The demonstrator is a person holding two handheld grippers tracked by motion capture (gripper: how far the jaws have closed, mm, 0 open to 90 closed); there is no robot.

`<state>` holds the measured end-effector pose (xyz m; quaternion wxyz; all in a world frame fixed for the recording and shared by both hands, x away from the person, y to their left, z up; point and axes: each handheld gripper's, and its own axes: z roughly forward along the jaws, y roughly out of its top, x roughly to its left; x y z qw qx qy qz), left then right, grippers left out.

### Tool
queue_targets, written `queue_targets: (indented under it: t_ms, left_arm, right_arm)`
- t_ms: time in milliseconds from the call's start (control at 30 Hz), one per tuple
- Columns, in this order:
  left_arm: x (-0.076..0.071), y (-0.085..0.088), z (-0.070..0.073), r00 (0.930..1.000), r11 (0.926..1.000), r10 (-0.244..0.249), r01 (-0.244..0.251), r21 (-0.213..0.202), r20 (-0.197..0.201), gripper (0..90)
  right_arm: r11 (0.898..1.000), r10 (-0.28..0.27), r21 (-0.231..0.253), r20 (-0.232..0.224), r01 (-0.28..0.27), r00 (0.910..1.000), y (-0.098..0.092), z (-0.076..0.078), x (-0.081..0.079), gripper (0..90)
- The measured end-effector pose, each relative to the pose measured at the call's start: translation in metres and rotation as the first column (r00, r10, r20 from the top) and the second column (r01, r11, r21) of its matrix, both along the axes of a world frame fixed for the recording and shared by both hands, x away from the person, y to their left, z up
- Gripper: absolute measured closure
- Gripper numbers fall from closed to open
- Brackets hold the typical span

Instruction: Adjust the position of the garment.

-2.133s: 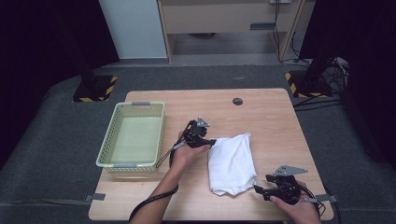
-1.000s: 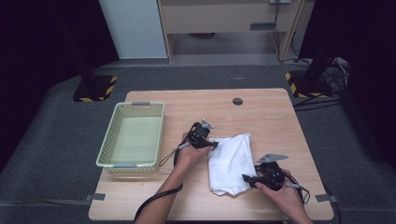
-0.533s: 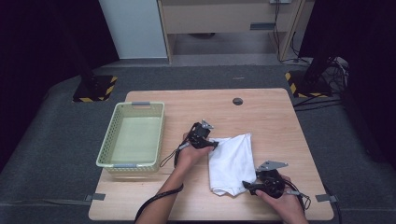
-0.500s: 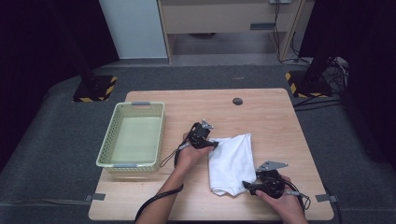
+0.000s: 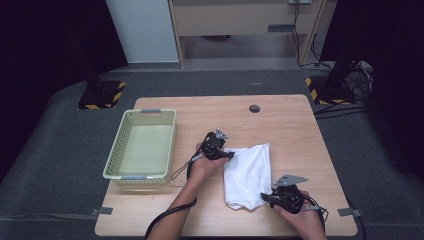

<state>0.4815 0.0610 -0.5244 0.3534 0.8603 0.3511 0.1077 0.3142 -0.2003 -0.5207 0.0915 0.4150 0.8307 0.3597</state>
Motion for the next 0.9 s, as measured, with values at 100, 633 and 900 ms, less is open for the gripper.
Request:
queue_targets:
  t_ms: [100,633,900]
  left_arm:
    - [-0.0016,-0.0015,0.0000,1.0000,0.9999,-0.008,0.008,-0.005,0.000,42.9]
    - [-0.0075,-0.0045,0.0009,0.9993,0.9988,-0.031,0.030,-0.039,-0.022,71.0]
    - [-0.0100,-0.0061,0.0039,0.9991,0.9991,-0.014,0.013,-0.041,-0.040,80.8]
  right_arm:
    - [1.000,0.009,0.019,-0.037,-0.009,0.9993,-0.0004,0.0009,0.0029,75.9]
    - [0.999,0.034,0.004,-0.042,-0.034,0.9985,0.0013,0.0028,0.0070,78.4]
    - [0.998,0.059,0.028,-0.028,-0.059,0.9978,-0.0021,0.0016,0.0079,79.7]
